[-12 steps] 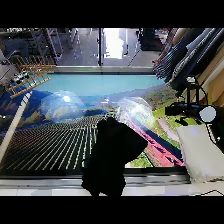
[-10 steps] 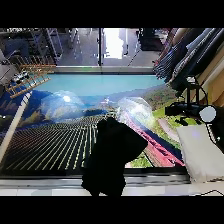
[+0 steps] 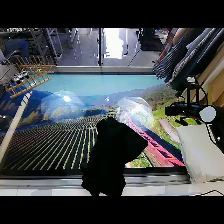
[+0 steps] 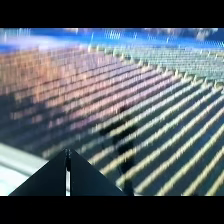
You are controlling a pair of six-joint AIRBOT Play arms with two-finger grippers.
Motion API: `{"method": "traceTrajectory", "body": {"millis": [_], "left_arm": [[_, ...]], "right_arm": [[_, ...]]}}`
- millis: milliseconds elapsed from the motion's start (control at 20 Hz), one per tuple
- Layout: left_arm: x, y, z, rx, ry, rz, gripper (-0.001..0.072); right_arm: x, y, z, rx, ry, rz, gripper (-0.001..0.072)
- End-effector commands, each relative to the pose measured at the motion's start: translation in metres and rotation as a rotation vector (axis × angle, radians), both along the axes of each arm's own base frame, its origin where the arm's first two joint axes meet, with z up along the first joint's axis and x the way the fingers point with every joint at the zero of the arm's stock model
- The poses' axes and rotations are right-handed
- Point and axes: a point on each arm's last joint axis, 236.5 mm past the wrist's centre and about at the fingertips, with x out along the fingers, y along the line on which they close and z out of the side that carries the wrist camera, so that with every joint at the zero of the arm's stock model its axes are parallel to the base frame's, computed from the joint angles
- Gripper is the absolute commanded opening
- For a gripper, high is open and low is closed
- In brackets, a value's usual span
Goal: Fold the clothes and pants, and hang the long-sleeved shirts on hangers.
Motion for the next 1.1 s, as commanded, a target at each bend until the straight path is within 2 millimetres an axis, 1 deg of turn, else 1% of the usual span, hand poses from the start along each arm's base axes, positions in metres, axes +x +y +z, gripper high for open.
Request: {"method": "traceTrajectory", "body": {"millis": [0, 50, 100, 150, 200, 250, 300, 350, 400, 450, 500, 550, 600, 650, 700, 750, 850, 950, 1050], "left_arm": [[0.028, -0.005, 0.008, 0.015, -0.089, -0.083, 0.0022], [0.041, -0.013, 0.010, -0.033, -0.144, -0.078, 0.0016], [0.049, -0.026, 0.008, -0.113, -0.181, -0.069, 0.0016], [0.056, -0.040, 0.004, -0.189, -0.196, -0.074, 0.0034], [0.060, -0.060, -0.003, -0.279, -0.189, -0.098, 0.0248], [0.061, -0.081, -0.012, -0.377, -0.160, -0.128, 0.0578], [0.057, -0.107, -0.022, -0.481, -0.109, -0.179, 0.0614], [0.047, -0.140, -0.032, -0.580, -0.037, -0.303, 0.0614], [0.032, -0.178, -0.039, -0.685, 0.027, -0.466, 0.0593], [0.014, -0.210, -0.049, -0.778, 0.093, -0.583, 0.0493], [-0.003, -0.228, -0.067, -0.814, 0.165, -0.619, 0.0408], [-0.019, -0.239, -0.092, -0.814, 0.239, -0.623, 0.0408], [-0.035, -0.252, -0.121, -0.798, 0.296, -0.635, 0.0408], [-0.050, -0.271, -0.149, -0.793, 0.323, -0.680, 0.0415], [-0.064, -0.290, -0.175, -0.800, 0.346, -0.712, 0.0533], [-0.082, -0.310, -0.201, -0.812, 0.386, -0.731, 0.0606], [-0.113, -0.337, -0.240, -0.796, 0.471, -0.785, 0.0605], [-0.128, -0.357, -0.257, -0.775, 0.532, -0.845, 0.0605], [-0.137, -0.369, -0.271, -0.770, 0.605, -0.850, 0.0605]], "right_arm": [[0.011, -0.002, 0.011, -0.001, -0.066, -0.013, 0.0013], [0.021, 0.000, 0.024, 0.028, -0.134, -0.027, 0.0013], [0.029, 0.004, 0.038, 0.078, -0.196, -0.041, 0.0013], [0.034, 0.010, 0.050, 0.133, -0.236, -0.051, 0.0013], [0.031, 0.019, 0.055, 0.196, -0.231, -0.051, 0.0013], [0.028, 0.026, 0.057, 0.238, -0.220, -0.045, 0.0013], [0.023, 0.035, 0.052, 0.279, -0.183, -0.033, 0.0022], [0.014, 0.046, 0.044, 0.315, -0.125, -0.012, 0.0181], [0.000, 0.061, 0.030, 0.368, -0.029, 0.021, 0.0460], [-0.018, 0.078, 0.016, 0.417, 0.080, 0.070, 0.0506], [-0.037, 0.093, -0.001, 0.442, 0.198, 0.134, 0.0508], [-0.059, 0.109, -0.017, 0.470, 0.317, 0.214, 0.0509], [-0.078, 0.127, -0.027, 0.521, 0.410, 0.306, 0.0512], [-0.090, 0.142, -0.033, 0.583, 0.470, 0.372, 0.0520], [-0.096, 0.153, -0.042, 0.632, 0.522, 0.394, 0.0531], [-0.098, 0.159, -0.054, 0.643, 0.563, 0.400, 0.0538], [-0.103, 0.180, -0.075, 0.639, 0.630, 0.451, 0.0544], [-0.103, 0.207, -0.094, 0.610, 0.648, 0.503, 0.0547], [-0.100, 0.228, -0.113, 0.589, 0.657, 0.514, 0.0546]]}}
